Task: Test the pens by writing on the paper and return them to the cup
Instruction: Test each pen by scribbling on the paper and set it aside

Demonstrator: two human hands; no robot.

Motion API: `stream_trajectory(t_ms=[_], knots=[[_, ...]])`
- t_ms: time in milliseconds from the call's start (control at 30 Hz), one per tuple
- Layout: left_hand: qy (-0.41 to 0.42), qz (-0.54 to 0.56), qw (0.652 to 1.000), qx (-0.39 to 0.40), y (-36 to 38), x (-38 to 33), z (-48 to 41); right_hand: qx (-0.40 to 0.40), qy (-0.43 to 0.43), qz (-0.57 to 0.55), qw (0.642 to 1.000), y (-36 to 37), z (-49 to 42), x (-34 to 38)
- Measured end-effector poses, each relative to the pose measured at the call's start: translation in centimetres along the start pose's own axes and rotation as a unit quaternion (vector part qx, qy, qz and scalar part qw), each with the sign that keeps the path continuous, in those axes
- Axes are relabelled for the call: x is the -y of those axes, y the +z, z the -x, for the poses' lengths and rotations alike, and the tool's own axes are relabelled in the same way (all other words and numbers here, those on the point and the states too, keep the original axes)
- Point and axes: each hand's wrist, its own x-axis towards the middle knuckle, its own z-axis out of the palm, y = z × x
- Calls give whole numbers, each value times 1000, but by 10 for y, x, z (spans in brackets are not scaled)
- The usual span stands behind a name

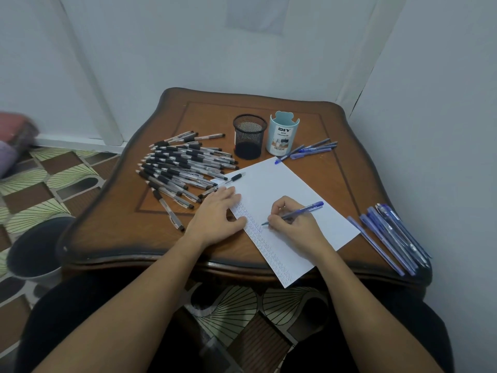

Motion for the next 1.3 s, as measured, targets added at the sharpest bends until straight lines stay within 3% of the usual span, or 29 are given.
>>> stream_trajectory(t_ms=[1300], knots=[[-27, 15, 999, 17, 0, 0, -5, -19, 8, -24, 999, 6, -2, -5]])
